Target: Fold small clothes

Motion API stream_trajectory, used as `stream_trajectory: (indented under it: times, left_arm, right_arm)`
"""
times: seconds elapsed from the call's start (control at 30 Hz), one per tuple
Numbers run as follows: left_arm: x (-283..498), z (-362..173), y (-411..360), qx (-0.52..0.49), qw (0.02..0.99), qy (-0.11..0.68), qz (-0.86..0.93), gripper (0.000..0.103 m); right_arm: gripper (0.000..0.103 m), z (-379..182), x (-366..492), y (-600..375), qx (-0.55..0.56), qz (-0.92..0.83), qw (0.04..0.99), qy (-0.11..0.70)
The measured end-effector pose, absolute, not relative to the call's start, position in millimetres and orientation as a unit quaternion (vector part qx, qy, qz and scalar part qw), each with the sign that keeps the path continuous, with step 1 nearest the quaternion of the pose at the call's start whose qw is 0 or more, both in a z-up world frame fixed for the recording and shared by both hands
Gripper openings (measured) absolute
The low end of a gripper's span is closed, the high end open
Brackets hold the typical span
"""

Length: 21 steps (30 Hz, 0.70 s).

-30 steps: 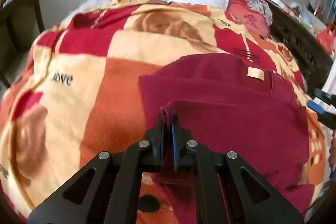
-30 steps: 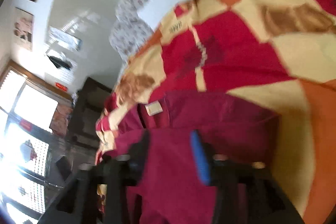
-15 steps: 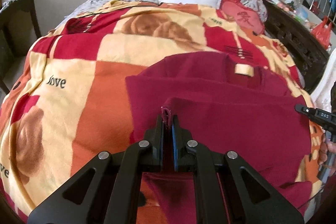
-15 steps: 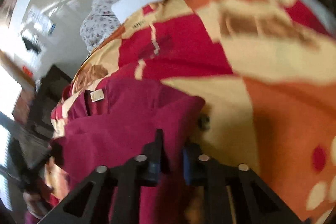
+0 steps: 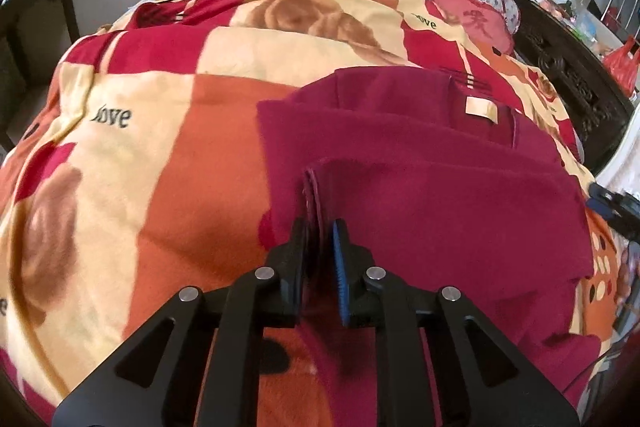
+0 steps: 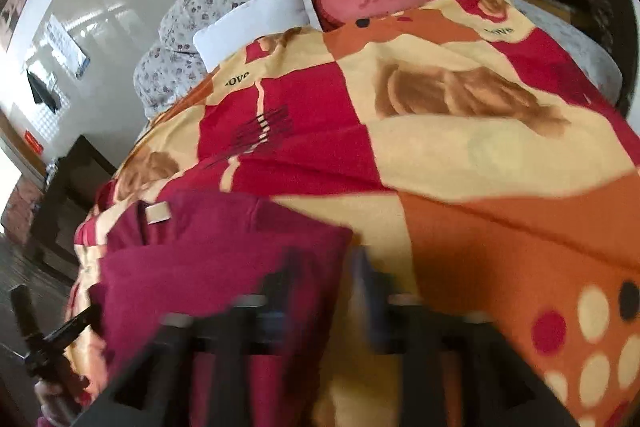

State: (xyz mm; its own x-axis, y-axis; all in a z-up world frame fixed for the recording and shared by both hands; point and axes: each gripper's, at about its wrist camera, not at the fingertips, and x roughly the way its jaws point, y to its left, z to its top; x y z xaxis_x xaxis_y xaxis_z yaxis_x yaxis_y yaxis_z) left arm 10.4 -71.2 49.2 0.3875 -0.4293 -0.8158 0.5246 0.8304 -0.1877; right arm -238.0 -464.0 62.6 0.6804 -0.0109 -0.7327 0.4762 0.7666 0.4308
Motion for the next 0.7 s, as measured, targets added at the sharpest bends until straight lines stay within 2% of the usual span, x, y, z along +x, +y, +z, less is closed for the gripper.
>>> stream_trajectory:
  times: [0.17,0.23,0.3,0.33,0.37,0.43,0.5,0.53,0.57,0.63,0.7]
  left_arm:
    - [-14,54,-57,0.042,0.829,0.474,-0.293,0.014]
    - [-25,54,-51,0.03,0.823,0.482,-0.299,0.03]
    - [-37,52,-45,0.01,0.811,0.495,-0.311,0.031]
    - [-43,52,-43,0.01,0.809,0.497,-0.312,0.031]
    - [-50,51,-41,0.015,0.81,0.499,-0.308,0.031]
    - [-62,50,-38,0.03,0.811,0.5,-0.302,0.031]
    - [-75,48,-34,0.04,0.811,0.501,-0.298,0.031]
    - [-79,46,-32,0.04,0.811,0.503,-0.296,0.031]
    - [-83,44,-30,0.038,0.81,0.505,-0.294,0.031]
    - [-89,39,-27,0.034,0.806,0.512,-0.294,0.031]
    - [-95,36,-23,0.031,0.804,0.518,-0.289,0.031]
  right_arm:
    - [0.067,48,-252,-435,0.339,-0.081,0.845,0.405]
    - [0.067,35,-250,-427,0.353,-0.062,0.835,0.418]
    - [0.052,25,-246,-418,0.34,-0.051,0.834,0.431]
    - [0.029,26,-248,-413,0.325,-0.052,0.839,0.433]
    - [0.021,29,-248,-410,0.291,-0.062,0.851,0.434]
    - [0.013,34,-249,-410,0.259,-0.08,0.857,0.438]
    - [0.01,34,-252,-417,0.225,-0.13,0.858,0.443]
    - [0.003,31,-252,-420,0.19,-0.171,0.856,0.449]
    - [0.0,27,-254,-424,0.189,-0.188,0.851,0.453]
    - [0.0,18,-264,-438,0.289,-0.128,0.84,0.441]
    - [0.0,24,-275,-433,0.309,-0.11,0.845,0.423]
